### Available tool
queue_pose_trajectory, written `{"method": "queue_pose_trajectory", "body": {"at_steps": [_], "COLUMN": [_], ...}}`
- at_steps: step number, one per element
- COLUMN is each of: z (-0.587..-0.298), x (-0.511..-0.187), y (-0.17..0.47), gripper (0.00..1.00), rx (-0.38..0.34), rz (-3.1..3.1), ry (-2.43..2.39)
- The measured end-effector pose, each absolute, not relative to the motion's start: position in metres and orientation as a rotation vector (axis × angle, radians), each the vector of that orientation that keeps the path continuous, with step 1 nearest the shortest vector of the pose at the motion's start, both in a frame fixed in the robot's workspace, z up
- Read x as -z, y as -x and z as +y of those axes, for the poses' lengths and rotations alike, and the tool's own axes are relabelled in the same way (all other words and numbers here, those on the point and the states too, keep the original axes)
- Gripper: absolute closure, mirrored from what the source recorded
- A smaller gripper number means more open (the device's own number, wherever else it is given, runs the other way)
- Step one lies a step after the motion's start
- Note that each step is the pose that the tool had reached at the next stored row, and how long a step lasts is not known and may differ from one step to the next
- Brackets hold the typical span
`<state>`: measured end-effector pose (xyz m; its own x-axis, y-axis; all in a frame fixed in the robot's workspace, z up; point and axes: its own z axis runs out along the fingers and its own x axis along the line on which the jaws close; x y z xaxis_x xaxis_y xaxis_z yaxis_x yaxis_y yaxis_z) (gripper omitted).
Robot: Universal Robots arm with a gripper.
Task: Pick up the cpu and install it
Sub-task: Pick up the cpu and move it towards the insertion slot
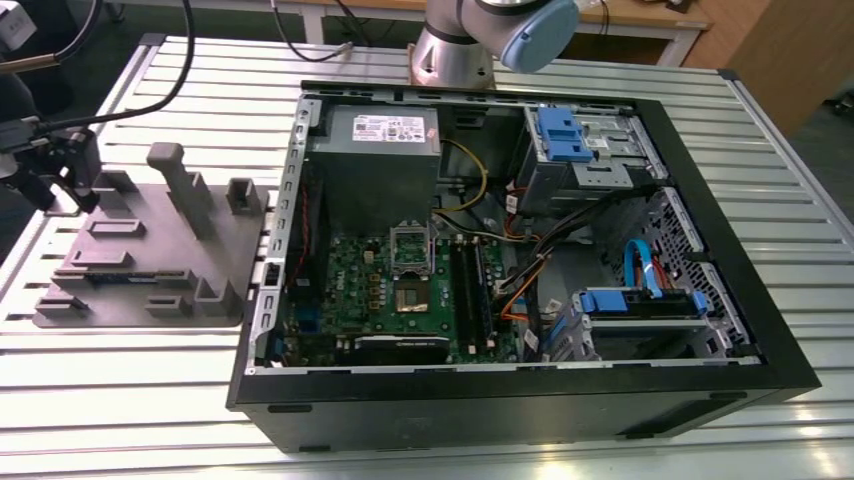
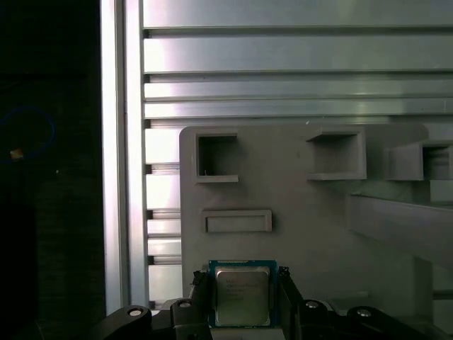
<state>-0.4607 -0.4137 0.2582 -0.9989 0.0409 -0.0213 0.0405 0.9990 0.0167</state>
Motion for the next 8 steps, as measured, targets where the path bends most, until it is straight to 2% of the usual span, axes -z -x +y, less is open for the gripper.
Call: {"method": "queue_pose_trajectory", "body": {"at_steps": [8], "z": [-0.4137], "x": [-0.2602], "y": [0.4607], "gripper": [0.53], "rx": [-0.025], "rz": [3.119], "ry": [-0.064]}}
